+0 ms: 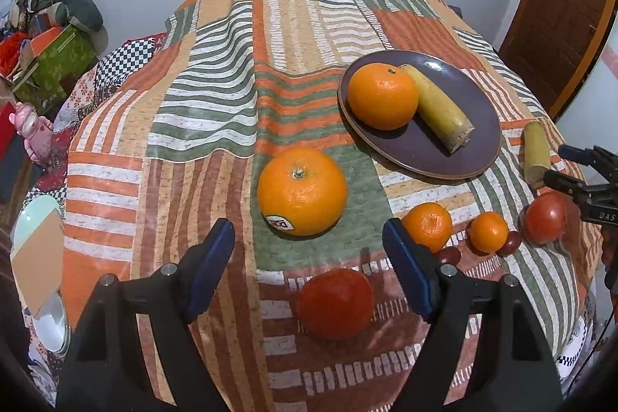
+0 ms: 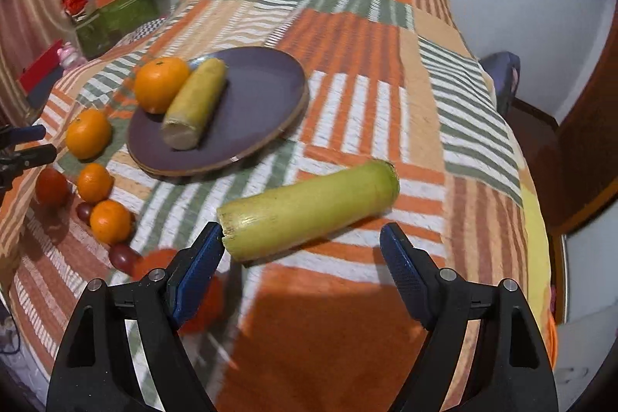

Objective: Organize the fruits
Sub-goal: 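Grasp the second orange with the left tool while the right tool grasps the other bamboo shoot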

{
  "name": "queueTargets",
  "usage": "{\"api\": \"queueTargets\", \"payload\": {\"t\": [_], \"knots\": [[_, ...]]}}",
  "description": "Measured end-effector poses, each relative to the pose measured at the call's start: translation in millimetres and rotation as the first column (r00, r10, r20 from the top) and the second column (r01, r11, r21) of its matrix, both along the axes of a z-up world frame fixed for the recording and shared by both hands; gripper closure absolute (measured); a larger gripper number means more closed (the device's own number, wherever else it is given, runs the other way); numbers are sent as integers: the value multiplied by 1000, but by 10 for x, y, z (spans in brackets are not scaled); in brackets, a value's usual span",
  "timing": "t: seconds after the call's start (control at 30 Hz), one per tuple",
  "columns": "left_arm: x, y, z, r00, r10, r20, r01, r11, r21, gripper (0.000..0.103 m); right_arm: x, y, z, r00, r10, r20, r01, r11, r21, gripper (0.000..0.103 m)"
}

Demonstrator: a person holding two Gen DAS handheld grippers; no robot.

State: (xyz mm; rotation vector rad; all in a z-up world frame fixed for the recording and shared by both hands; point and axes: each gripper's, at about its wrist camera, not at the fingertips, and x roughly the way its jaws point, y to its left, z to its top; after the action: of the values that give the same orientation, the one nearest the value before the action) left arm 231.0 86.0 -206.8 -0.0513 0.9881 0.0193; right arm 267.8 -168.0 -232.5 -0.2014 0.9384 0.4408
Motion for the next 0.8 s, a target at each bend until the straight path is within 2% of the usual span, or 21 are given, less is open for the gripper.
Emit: {"api": "queueTargets", "payload": {"t": [0.1, 0.23, 0.3, 0.4, 0.53, 0.67, 0.8], "knots": [[38, 17, -22, 1000, 4, -2, -4, 1000, 6, 24, -33, -55, 35, 1000, 0, -8, 1, 1000, 31, 24], [95, 70, -53, 1000, 17, -6, -17, 1000, -3, 24, -9, -108, 189, 999, -29, 27, 26, 995, 95, 22], [126, 96, -70, 1000, 24, -4, -24, 1000, -4, 24, 61, -101, 208, 998, -56, 36, 52, 994, 96, 22], [194, 134, -122, 999, 32, -8, -32, 999, -2, 24, 231, -106, 117, 993, -118, 12, 117, 989, 92, 22], [315, 184, -235, 999, 40, -32, -41, 999, -13, 24, 361, -140, -53, 983, -176, -51, 182, 974, 138, 22], [399, 188, -321, 999, 28, -46, -30, 999, -41, 24, 379, -77, -157, 980, -194, -52, 199, 973, 116, 17], [478, 122, -386, 999, 9, -46, -11, 1000, -29, 24, 422, -54, -233, 979, -185, -86, 195, 974, 119, 17]]}}
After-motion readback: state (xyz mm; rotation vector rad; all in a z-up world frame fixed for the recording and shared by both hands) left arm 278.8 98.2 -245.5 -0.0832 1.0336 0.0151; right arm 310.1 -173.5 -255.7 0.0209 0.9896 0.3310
